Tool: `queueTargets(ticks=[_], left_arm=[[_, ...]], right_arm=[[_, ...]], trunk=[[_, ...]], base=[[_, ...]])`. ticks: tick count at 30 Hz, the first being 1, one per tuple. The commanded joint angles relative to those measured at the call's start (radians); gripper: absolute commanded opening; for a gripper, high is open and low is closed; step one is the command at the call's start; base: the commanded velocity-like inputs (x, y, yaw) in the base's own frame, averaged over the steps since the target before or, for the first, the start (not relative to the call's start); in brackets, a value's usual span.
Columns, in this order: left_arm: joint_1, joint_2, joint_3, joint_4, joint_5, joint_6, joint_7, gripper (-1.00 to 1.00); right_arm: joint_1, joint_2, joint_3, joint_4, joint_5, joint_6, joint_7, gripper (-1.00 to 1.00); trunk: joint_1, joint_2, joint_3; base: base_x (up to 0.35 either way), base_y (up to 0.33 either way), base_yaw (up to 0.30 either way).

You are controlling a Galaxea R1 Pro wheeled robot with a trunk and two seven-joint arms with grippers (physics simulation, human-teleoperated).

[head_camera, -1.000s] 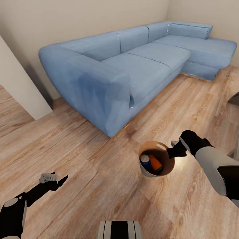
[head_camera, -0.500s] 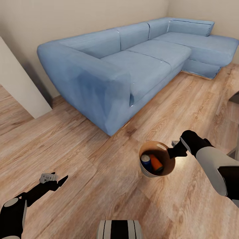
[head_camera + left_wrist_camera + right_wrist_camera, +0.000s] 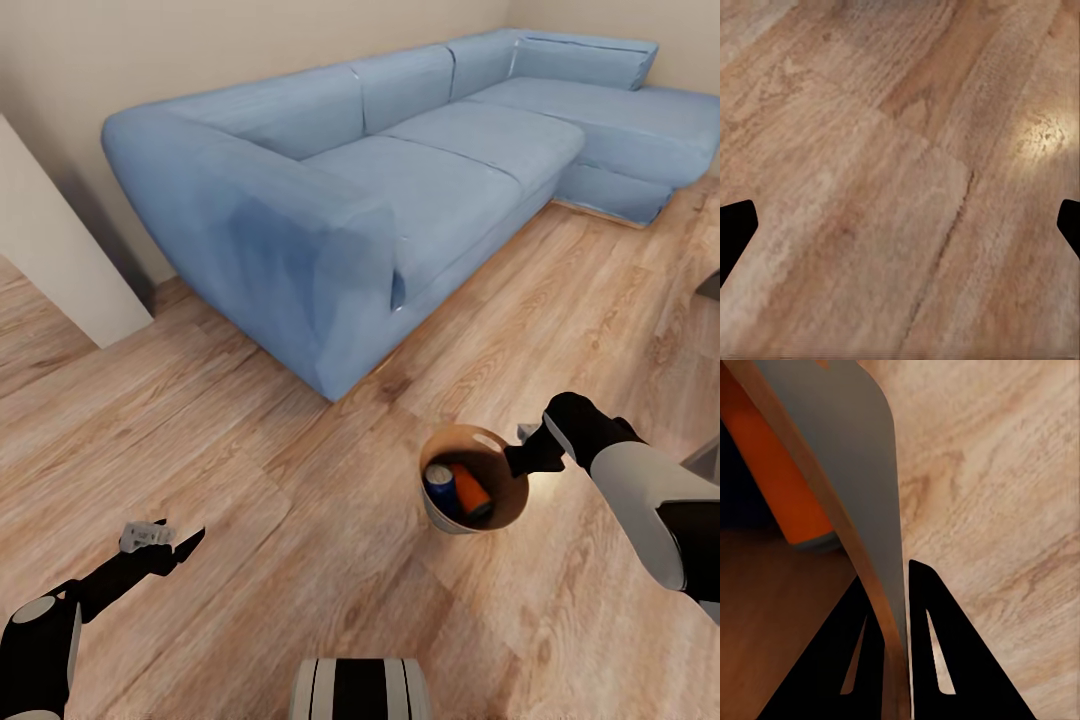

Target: Put the three can of soda from the living room inside the tash can in the kitchen.

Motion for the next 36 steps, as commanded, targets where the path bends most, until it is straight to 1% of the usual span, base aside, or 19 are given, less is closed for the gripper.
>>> queueTargets(ticks=[1,11,21,36], left_arm=[[0.0,0.0,0.0,0.0,0.001,0.0,0.0,1.0],[0.0,0.0,0.0,0.0,0.004,0.0,0.0,1.0],[0.0,0.0,0.0,0.0,-0.001,0.0,0.0,1.0],[0.0,0.0,0.0,0.0,0.004,-0.001,0.0,1.0]], right_arm=[[-0.001,0.001,-0.007,0.0,-0.029,0.005,0.005,-1.0],[0.0,0.0,-0.007,0.0,-0.029,0.005,0.005,-1.0],[0.0,0.0,-0.007,0.001,-0.029,0.005,0.005,-1.0],[0.001,0.0,-0.007,0.0,-0.03,0.005,0.004,-1.0]], trunk=[[0.0,0.0,-0.004],[0.0,0.0,-0.004],[0.005,-0.003,-0.043],[0.005,-0.003,-0.043]], base=[[0.0,0.0,0.0],[0.0,0.0,0.0],[0.0,0.0,0.0],[0.0,0.0,0.0]])
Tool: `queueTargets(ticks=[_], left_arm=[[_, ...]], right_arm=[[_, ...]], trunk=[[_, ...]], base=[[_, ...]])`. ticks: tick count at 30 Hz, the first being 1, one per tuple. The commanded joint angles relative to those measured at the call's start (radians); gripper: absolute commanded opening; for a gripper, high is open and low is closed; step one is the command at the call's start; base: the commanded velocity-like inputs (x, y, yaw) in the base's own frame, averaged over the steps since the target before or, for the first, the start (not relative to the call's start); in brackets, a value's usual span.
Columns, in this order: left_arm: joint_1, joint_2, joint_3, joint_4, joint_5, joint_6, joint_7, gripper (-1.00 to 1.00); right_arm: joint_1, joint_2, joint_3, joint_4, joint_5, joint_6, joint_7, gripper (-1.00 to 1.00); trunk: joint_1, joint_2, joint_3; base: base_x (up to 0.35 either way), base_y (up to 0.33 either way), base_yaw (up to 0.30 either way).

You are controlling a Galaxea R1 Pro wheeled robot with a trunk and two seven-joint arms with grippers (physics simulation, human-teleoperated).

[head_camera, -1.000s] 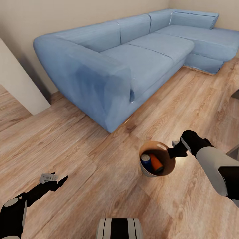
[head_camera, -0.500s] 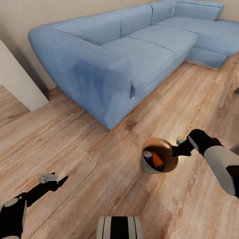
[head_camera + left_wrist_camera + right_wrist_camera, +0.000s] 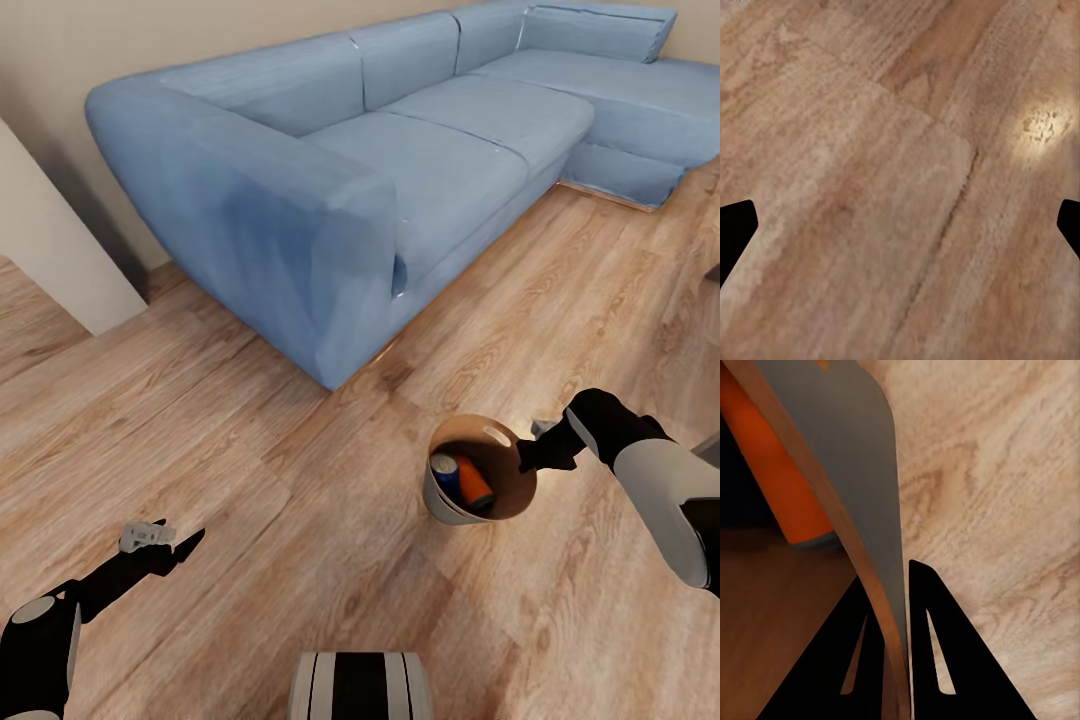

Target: Put the three can of soda from the living room inside the tash can in the kitchen.

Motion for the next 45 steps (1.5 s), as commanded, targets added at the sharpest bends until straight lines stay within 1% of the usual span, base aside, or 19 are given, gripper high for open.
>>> queueTargets(ticks=[1,16,17,25,32,36,45], left_arm=[[-0.001,0.0,0.0,0.0,0.0,0.0,0.0,1.0],[-0.001,0.0,0.0,0.0,0.0,-0.001,0.0,1.0],[-0.001,-0.001,0.0,0.0,0.0,-0.001,0.0,1.0],[-0.001,0.0,0.0,0.0,-0.001,-0.001,0.0,1.0],[-0.001,0.001,0.0,0.0,-0.007,0.0,0.007,1.0],[-0.001,0.001,0.0,0.0,-0.007,0.001,0.02,1.0],[-0.001,0.001,0.0,0.0,-0.008,0.002,0.024,1.0]], right_arm=[[0.017,0.064,-0.01,-0.004,0.029,0.0,-0.089,-1.0],[0.017,0.064,-0.012,-0.004,0.029,0.0,-0.089,-1.0],[0.017,0.063,-0.012,-0.004,0.029,0.0,-0.089,1.0],[0.017,0.061,-0.013,-0.005,0.028,0.0,-0.087,1.0],[0.017,0.061,-0.013,-0.005,0.028,0.0,-0.087,1.0],[0.017,0.061,-0.013,-0.005,0.028,0.0,-0.087,1.0],[0.017,0.061,-0.012,-0.005,0.028,0.0,-0.087,1.0]], trunk=[[0.001,0.0,0.0],[0.001,0.0,0.0],[0.001,0.0,0.0],[0.001,0.0,0.0],[-0.002,0.002,0.027],[-0.004,0.003,0.042],[-0.008,0.005,0.077]], base=[[0.0,0.0,0.0],[0.0,0.0,0.0],[0.0,0.0,0.0],[0.0,0.0,0.0],[0.0,0.0,0.0],[0.0,0.0,0.0],[0.0,0.0,0.0]])
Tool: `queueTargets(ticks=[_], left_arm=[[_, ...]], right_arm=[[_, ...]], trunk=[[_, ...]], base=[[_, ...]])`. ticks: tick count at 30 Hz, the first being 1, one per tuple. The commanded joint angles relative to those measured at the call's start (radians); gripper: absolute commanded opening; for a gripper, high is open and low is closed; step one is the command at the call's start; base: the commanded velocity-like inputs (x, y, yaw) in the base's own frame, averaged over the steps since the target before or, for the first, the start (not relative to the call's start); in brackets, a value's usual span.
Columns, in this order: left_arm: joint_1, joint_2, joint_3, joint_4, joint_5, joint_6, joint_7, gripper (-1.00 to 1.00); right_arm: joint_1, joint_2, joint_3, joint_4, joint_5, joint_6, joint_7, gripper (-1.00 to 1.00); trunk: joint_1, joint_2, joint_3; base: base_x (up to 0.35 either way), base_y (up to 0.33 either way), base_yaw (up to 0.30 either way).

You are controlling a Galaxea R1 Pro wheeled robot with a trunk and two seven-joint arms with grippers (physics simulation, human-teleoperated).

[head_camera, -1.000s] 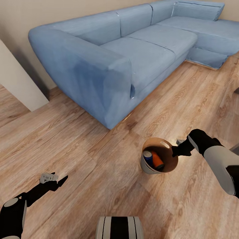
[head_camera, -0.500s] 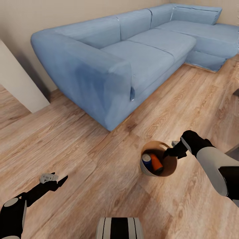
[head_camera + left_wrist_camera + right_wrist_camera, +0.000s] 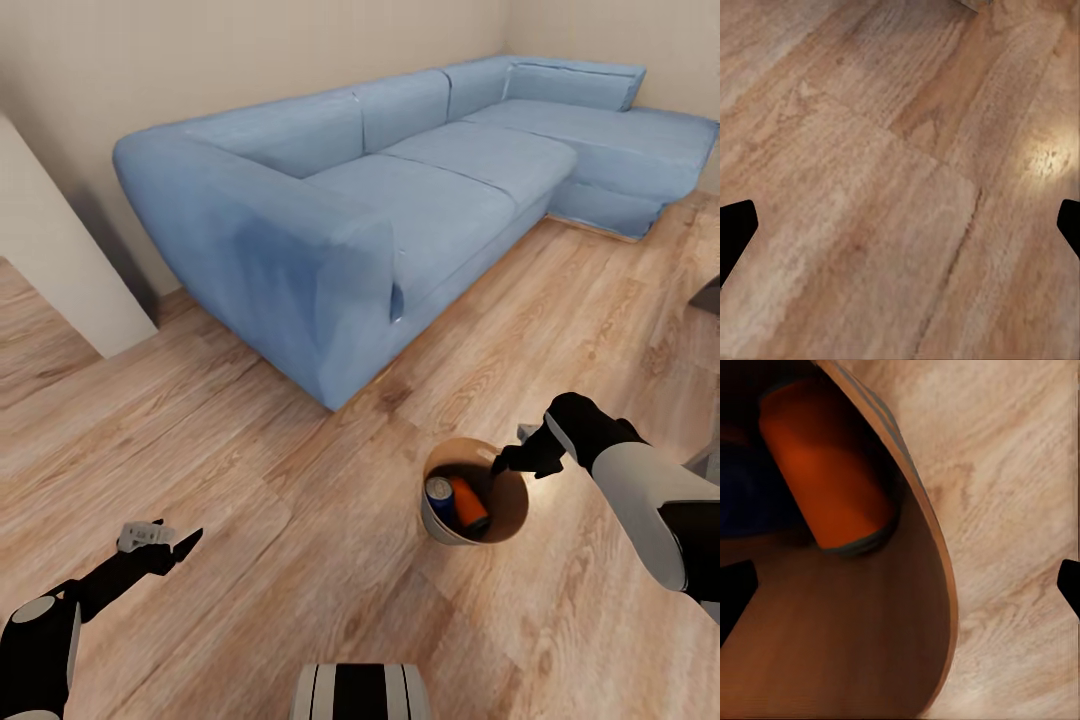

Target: Put the three can of soda from the living room inside the tash can in the kitchen.

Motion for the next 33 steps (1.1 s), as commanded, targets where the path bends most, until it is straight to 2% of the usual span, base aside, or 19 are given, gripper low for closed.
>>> queueTargets(ticks=[1,23,33], left_arm=[[0.0,0.0,0.0,0.0,0.0,0.0,0.0,1.0],[0.0,0.0,0.0,0.001,0.0,0.002,0.001,1.0],[0.0,0.0,0.0,0.001,-0.001,0.002,0.005,1.0]], right_arm=[[0.0,-0.001,0.0,0.0,0.0,0.0,0.0,1.0],[0.004,-0.004,0.0,0.002,-0.001,0.0,0.001,1.0],[0.006,-0.003,-0.001,0.002,-0.001,0.0,0.004,1.0]], trunk=[[0.0,0.0,0.004],[-0.01,0.005,0.089],[-0.048,0.074,0.121]], base=[[0.0,0.0,0.0],[0.0,0.0,0.0],[0.0,0.0,0.0]])
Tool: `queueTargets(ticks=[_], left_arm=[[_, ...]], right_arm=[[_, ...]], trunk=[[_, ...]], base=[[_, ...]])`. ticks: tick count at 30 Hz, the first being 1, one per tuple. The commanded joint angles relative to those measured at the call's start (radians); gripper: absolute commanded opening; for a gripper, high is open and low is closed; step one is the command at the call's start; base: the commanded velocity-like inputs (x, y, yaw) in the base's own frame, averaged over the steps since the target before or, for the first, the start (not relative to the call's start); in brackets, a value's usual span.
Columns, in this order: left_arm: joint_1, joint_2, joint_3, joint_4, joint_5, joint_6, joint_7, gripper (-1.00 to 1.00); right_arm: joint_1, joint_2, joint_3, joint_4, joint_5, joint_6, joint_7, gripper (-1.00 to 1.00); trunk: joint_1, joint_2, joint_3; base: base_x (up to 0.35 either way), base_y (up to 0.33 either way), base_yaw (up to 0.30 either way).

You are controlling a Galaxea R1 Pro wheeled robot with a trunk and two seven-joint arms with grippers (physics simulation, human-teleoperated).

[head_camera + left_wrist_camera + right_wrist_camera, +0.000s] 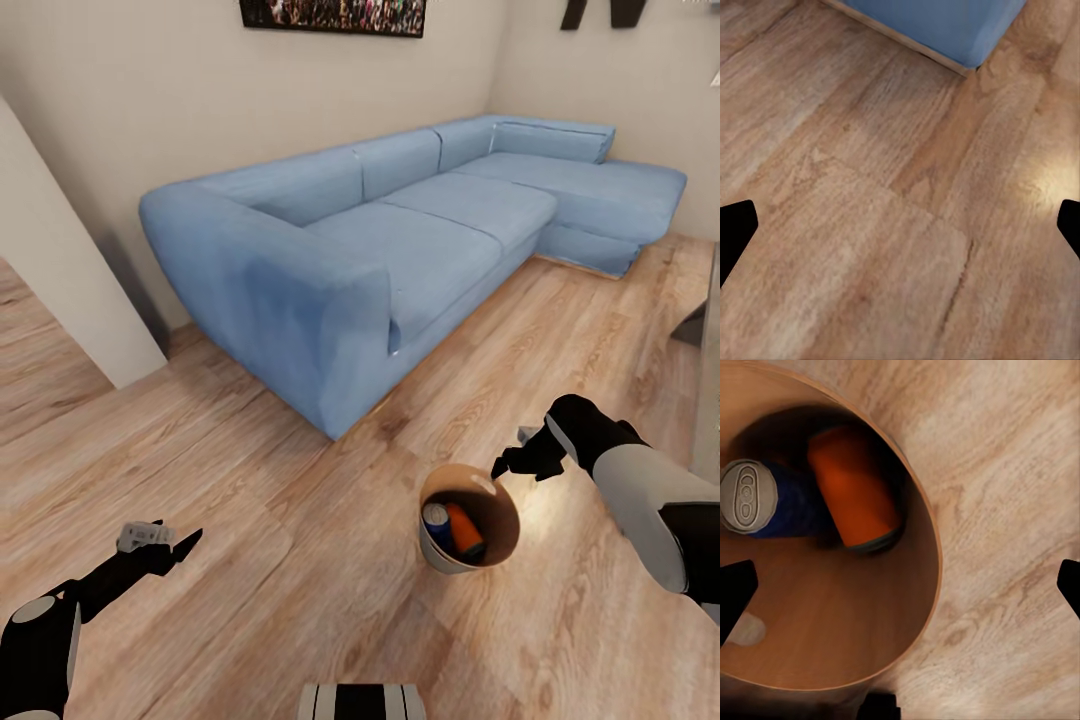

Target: Put the three can of soda from the living room inside the tash can in the kitchen.

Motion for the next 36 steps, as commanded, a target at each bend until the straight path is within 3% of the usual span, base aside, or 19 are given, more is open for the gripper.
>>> queueTargets(ticks=[1,17,23,31,33,34,36], left_arm=[[0.0,0.0,0.0,0.0,0.0,0.001,0.001,1.0],[0.0,0.0,0.0,0.001,-0.002,0.005,0.004,1.0],[0.0,0.0,0.0,0.001,-0.001,0.009,0.046,1.0],[0.0,0.0,0.0,0.001,0.0,0.012,0.057,1.0],[0.0,0.0,0.0,0.001,0.0,0.012,0.057,1.0],[0.0,0.0,0.0,0.011,0.0,0.011,0.058,1.0],[0.0,0.001,0.0,0.023,0.001,0.011,0.058,1.0]], right_arm=[[0.0,0.0,0.0,-0.001,0.0,0.0,0.001,1.0],[0.0,0.0,0.0,-0.002,-0.001,0.0,0.005,1.0],[0.0,0.0,0.0,-0.002,-0.002,0.0,0.005,1.0],[0.007,-0.001,0.0,-0.002,-0.001,0.0,0.002,1.0],[0.018,-0.001,0.001,-0.018,0.0,0.0,0.002,1.0],[0.059,0.0,0.001,-0.096,0.0,0.0,0.003,1.0],[0.092,0.0,0.001,-0.154,0.001,0.0,0.004,1.0]], trunk=[[-0.004,0.007,0.003],[-0.065,0.119,0.053],[-0.088,0.161,0.072],[-0.119,0.217,0.097],[-0.127,0.231,0.103],[-0.13,0.238,0.107],[-0.138,0.252,0.113]], base=[[0.0,0.0,0.0],[0.0,0.0,0.0],[0.0,0.0,0.0],[0.0,0.0,0.0],[0.0,0.0,0.0],[0.0,0.0,0.0],[0.0,0.0,0.0]])
